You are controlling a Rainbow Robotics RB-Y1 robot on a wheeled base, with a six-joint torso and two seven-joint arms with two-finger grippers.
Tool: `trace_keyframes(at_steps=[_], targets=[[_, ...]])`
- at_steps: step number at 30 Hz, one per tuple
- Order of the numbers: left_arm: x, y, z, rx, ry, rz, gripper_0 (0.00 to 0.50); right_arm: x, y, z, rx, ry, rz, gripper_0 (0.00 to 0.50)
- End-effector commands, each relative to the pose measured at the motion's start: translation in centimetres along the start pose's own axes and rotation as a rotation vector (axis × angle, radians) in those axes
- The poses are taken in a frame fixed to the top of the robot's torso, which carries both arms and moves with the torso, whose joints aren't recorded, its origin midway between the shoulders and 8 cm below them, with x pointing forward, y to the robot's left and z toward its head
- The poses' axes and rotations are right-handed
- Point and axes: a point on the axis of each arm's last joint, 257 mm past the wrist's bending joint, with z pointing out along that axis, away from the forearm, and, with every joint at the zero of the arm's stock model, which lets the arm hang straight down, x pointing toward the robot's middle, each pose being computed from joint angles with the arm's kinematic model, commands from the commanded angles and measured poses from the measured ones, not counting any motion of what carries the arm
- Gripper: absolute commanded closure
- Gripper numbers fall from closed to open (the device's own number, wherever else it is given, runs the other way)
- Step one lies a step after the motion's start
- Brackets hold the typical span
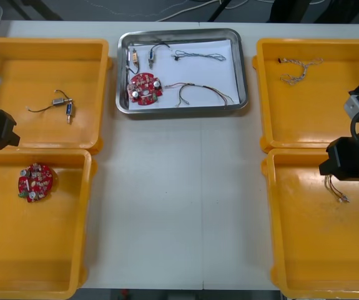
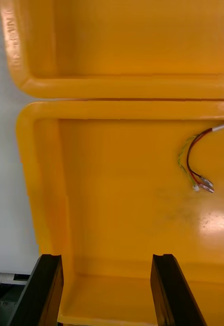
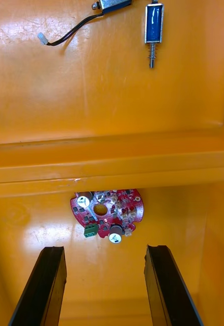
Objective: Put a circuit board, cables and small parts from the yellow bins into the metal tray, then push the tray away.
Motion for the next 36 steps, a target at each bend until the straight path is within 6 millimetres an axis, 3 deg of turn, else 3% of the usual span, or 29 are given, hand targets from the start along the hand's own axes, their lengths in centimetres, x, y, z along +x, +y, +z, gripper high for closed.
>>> trace_keyframes(at_steps=[1, 12, 36], targets=[[-0.6, 1.9, -1.5, -0.055, -0.034, 0.07, 0.048, 0.0, -2.8, -1.0, 0.064, -0.033, -0.02, 0.0], [-0.6, 1.9, -1.5, -0.055, -0.034, 0.07, 0.048, 0.4, -5.9, 0.6, 0.103, -0.032, 0.03, 0.0], [-0.6, 1.9, -1.5, -0.055, -0.034, 0.07, 0.049, 1.4, -7.6, 1.9, 0.117, -0.012, 0.039, 0.0]])
